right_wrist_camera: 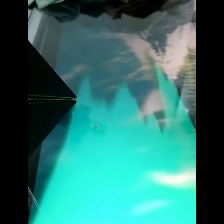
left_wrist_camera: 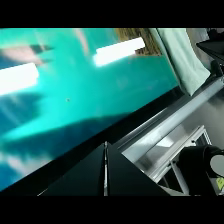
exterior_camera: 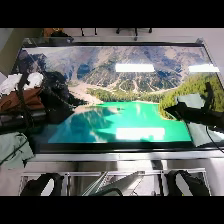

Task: Fold the shirts.

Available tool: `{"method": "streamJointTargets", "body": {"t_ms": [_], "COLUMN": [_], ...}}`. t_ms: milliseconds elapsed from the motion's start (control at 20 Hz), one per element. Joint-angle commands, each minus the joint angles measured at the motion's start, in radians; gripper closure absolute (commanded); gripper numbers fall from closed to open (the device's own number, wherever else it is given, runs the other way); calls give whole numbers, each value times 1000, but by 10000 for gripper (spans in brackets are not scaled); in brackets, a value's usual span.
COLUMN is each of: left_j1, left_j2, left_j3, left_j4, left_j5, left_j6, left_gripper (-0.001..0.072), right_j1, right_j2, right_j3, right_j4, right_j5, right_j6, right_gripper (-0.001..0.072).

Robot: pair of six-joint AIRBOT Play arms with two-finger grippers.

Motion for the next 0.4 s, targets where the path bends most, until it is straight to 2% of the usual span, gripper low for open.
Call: {"method": "streamJointTargets", "body": {"t_ms": [0, 350], "left_j1": [-30, -29], "left_j2": [87, 116], "left_j3": [-111, -111], "left_j4": [0, -2], "left_j5": [18, 14], "left_j6": [-7, -10], "left_gripper": [695, 694], "right_j1": [32, 32], "right_j2": [19, 20], "right_j3": [-61, -61], "right_j4": [2, 3], "right_j5": [4, 4], "right_j6": [2, 2], "right_gripper": [694, 694]}}
